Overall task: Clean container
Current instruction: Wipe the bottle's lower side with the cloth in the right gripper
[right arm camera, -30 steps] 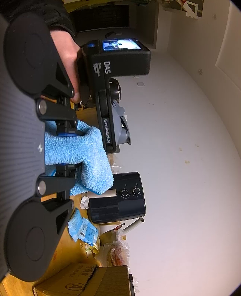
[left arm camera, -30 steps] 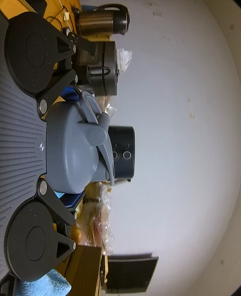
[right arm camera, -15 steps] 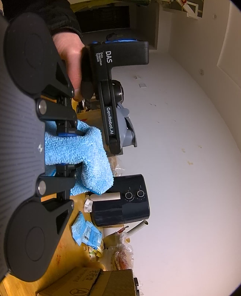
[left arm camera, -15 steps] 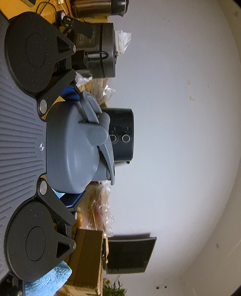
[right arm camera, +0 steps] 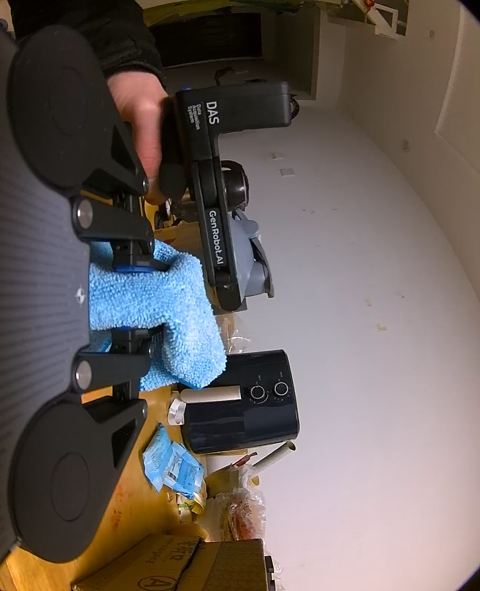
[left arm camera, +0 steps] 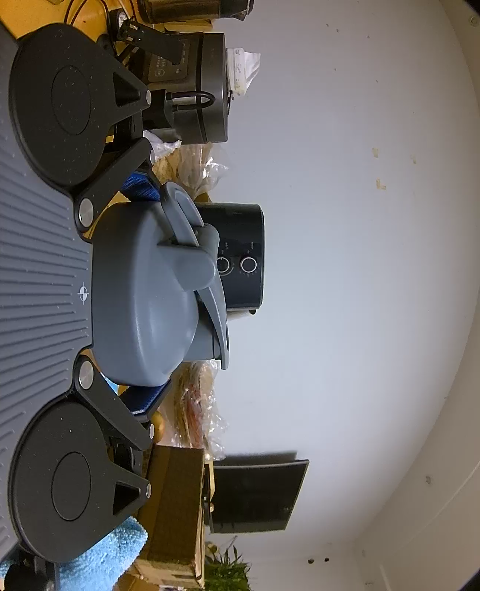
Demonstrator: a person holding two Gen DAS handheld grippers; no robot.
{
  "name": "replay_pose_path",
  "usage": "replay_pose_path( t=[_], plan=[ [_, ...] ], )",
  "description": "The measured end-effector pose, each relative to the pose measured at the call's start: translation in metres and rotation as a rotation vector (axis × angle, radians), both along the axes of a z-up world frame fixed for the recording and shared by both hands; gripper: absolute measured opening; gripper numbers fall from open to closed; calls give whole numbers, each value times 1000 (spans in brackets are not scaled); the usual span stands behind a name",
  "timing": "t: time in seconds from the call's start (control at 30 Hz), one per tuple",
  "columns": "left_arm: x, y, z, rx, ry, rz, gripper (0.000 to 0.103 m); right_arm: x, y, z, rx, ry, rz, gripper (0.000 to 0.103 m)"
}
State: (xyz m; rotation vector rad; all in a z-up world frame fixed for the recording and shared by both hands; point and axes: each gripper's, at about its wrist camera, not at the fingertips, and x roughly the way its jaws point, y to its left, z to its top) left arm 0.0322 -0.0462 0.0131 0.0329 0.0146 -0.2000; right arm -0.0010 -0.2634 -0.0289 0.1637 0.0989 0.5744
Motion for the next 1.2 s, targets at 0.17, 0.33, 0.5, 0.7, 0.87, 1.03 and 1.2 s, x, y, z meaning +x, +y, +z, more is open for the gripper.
replay_pose_path(
  t=[0.17, 0.33, 0.5, 0.7, 0.87, 1.03, 1.2],
  plan=[
    [1, 2, 1, 2, 4, -13, 96, 7, 3, -2, -9, 23, -9, 23],
    [2, 2, 2, 8, 12, -19, 96, 15, 4, -10, -10, 63, -15, 23],
    [4, 3, 2, 11, 13, -30, 96, 17, 3, -11, -8, 90, -19, 23],
    [6, 6, 4, 7, 29, -51, 96, 11, -1, 0, -13, 82, -20, 23],
    [6, 7, 3, 3, 25, -58, 96, 11, 1, 9, -32, 72, -11, 23],
    [6, 10, 3, 3, 27, -76, 96, 12, 5, 13, -42, 64, -12, 23],
    [8, 15, 3, 4, 32, -121, 96, 12, 7, 11, -29, 60, -15, 23]
  ],
)
